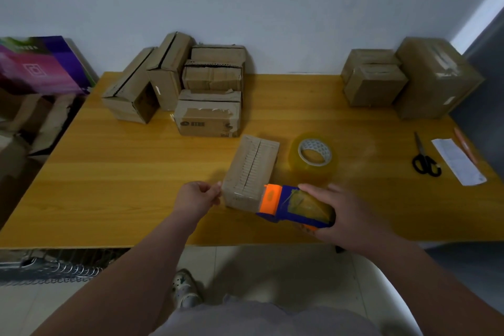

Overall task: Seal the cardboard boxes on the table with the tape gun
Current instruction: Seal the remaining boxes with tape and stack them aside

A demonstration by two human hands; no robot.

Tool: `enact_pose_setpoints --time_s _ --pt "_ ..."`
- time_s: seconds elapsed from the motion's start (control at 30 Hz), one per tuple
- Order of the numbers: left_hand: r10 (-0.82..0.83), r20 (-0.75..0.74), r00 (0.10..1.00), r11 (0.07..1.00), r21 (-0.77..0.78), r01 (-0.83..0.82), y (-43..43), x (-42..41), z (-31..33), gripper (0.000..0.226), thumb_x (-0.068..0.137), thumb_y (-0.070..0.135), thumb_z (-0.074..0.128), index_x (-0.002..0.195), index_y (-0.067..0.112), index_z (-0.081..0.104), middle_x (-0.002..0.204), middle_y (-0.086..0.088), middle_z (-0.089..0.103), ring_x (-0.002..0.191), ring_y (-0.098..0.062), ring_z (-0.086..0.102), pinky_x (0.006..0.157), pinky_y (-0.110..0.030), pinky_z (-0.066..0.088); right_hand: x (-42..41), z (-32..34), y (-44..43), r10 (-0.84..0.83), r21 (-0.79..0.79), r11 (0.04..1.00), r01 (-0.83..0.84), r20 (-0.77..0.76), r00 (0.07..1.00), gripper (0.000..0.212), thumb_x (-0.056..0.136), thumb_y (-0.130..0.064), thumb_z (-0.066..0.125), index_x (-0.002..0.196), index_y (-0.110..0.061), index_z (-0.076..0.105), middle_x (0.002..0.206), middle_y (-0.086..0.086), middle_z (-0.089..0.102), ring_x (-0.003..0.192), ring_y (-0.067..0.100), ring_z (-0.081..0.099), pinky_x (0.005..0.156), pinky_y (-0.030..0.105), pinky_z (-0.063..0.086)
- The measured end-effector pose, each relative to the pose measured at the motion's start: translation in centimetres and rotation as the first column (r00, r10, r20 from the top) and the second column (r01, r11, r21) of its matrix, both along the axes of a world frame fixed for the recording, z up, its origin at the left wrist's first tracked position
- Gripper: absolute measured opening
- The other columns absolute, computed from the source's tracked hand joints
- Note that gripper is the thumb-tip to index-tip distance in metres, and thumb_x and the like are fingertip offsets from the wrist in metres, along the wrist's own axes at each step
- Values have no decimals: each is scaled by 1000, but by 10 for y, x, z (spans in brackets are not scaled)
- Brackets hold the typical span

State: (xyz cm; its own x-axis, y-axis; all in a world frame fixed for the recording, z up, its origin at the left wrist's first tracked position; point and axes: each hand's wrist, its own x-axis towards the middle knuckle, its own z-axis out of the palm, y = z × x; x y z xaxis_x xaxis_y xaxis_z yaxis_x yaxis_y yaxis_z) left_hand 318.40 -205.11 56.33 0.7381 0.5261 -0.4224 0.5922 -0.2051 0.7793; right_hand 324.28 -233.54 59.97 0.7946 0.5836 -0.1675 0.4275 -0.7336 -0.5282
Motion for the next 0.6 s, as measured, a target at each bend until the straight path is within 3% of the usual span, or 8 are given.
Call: enact_pose_setpoints --time_s 0.1,0.2,0.23,0.3,0.37,0.43,0.6 --pt "-90 -58 994 995 40 92 1 3 2 34 97 35 53 76 10 64 72 -6 68 74 -22 62 71 -36 51 0 -3 1 0 0 1000 0 36 999 85 69 -41 78 142 -48 35 103 -8 42 93 8 49 75 29 52" --pt "-198 -211 957 965 131 229 3 2 3 31 99 36 48 96 8 60 91 -13 69 88 -29 65 75 -39 51 0 -3 1 -7 6 1000 7 52 999 84 69 -47 78 142 -47 35 103 -8 43 93 8 49 76 30 52" --pt "-191 -214 958 959 168 229 3 2 2 31 99 35 48 96 7 60 95 -15 69 88 -31 63 76 -40 51 0 -3 1 -4 7 1000 4 56 998 84 69 -48 77 142 -47 35 103 -8 43 93 8 49 76 30 52" --pt "-83 -78 994 975 201 97 3 0 4 30 99 31 50 97 6 66 98 -13 68 84 -30 61 77 -42 52 0 -3 2 -4 -3 1000 5 60 998 84 69 -48 77 142 -46 35 104 -7 42 93 9 49 76 30 51" --pt "63 129 990 996 48 -70 -3 -2 10 25 99 28 50 98 12 68 99 -6 68 90 -22 61 85 -39 51 0 -4 2 -13 -9 1000 14 66 998 84 69 -49 77 142 -46 34 103 -7 42 94 9 49 76 30 51" --pt "124 224 967 984 -153 -91 -13 -6 15 23 100 28 47 100 17 68 99 1 67 99 -16 61 95 -37 47 -1 -6 2 -22 -1 1000 22 66 998 85 69 -48 77 142 -46 35 103 -7 42 94 10 50 76 30 51" --pt "120 187 975 952 -299 -60 -29 -18 11 39 101 37 39 127 16 60 116 3 60 114 -13 53 103 -33 40 -2 -6 3 -21 -14 1000 22 67 998 85 71 -47 77 144 -45 33 106 -5 43 97 12 49 78 30 50"
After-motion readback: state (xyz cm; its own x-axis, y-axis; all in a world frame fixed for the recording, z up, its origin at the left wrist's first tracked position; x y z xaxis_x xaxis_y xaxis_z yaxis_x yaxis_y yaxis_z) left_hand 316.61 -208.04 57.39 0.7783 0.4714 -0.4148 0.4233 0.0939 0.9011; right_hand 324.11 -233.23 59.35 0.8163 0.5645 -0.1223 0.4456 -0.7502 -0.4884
